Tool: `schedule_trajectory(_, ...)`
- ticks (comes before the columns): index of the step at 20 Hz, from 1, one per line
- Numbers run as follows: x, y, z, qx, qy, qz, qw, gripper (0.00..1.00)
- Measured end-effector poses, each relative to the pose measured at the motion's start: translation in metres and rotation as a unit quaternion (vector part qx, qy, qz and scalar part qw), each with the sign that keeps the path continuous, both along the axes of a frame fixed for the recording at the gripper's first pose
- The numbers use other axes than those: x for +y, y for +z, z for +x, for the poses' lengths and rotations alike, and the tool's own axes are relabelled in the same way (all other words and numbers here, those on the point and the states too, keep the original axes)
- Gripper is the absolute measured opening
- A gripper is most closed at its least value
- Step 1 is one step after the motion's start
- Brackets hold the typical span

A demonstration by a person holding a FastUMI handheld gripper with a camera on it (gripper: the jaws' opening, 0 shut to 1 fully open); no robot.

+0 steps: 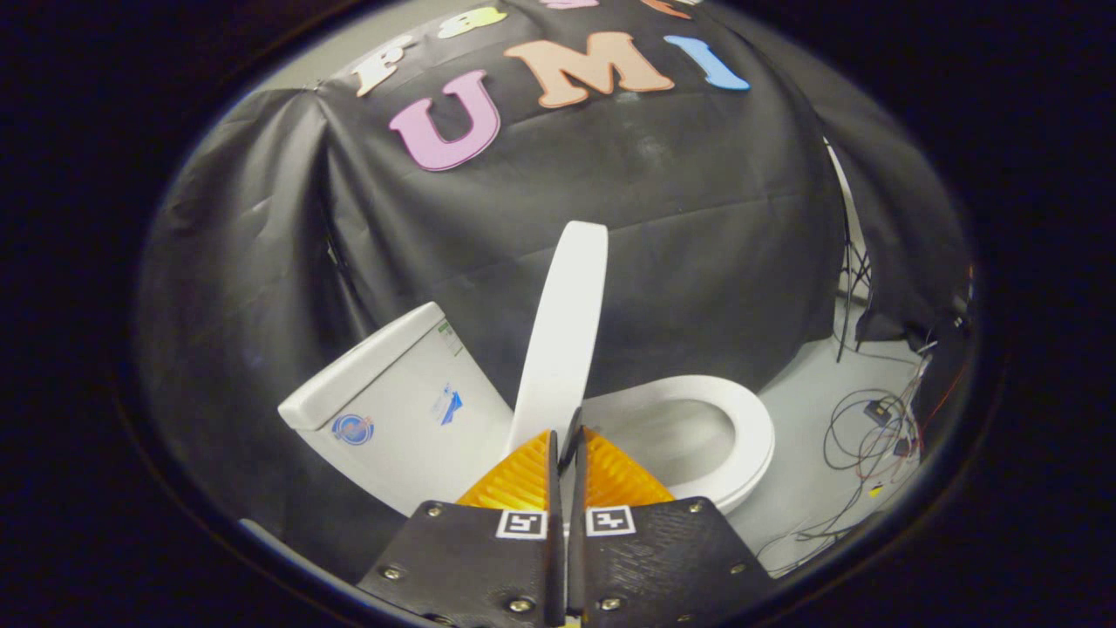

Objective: Open the toilet lid.

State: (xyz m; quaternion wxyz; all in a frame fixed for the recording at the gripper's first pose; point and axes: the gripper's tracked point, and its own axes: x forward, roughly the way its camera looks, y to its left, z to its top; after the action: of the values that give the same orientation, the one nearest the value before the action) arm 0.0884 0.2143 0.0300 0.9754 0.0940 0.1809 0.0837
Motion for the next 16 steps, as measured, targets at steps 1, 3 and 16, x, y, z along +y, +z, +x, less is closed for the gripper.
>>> schedule_trajectory(1, 0.003, 0.001, -0.001, -0.004, 0.000, -0.009, 1.000, 0.02)
schedule_trajectory(3, 0.008, 0.003, 0.000, -0.013, 0.003, -0.027, 1.000, 0.02)
schedule_trajectory(16, 0.051, 0.015, -0.004, -0.051, 0.021, -0.090, 0.994, 0.02)
